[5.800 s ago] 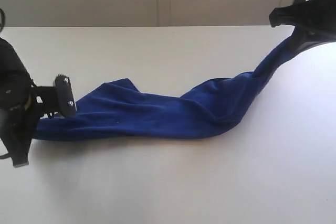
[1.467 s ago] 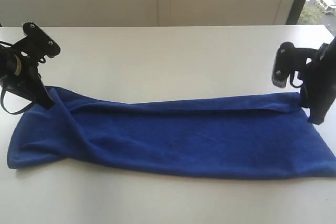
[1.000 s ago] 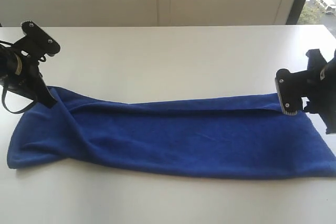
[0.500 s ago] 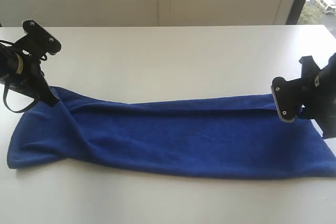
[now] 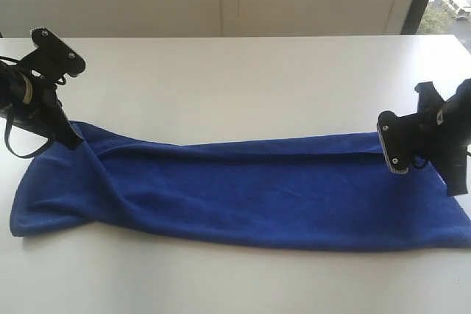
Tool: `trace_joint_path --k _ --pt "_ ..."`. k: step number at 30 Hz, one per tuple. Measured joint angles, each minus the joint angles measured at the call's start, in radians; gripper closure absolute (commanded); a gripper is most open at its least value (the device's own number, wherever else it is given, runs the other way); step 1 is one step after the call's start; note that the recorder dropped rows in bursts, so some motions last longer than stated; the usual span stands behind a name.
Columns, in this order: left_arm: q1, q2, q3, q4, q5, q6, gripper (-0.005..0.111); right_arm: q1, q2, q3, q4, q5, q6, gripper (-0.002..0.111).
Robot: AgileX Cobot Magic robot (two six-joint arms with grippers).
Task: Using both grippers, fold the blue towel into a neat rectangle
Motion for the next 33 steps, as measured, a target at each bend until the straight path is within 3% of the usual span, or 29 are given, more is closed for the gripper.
trace_joint_path --k 9,20,33 --pt "0.000 0.000 0.000 0.000 0.000 0.000 0.107 0.000 -0.093 0.000 0.016 0.000 0.091 0.108" --pt "0.000 0.000 0.000 -0.001 0.004 0.000 0.107 0.000 -0.100 -0.030 0.028 -0.089 0.662 0.108" --pt "0.008 0.000 0.000 0.001 0.000 0.002 0.107 0.000 0.024 -0.147 0.028 -0.118 1.126 0.108"
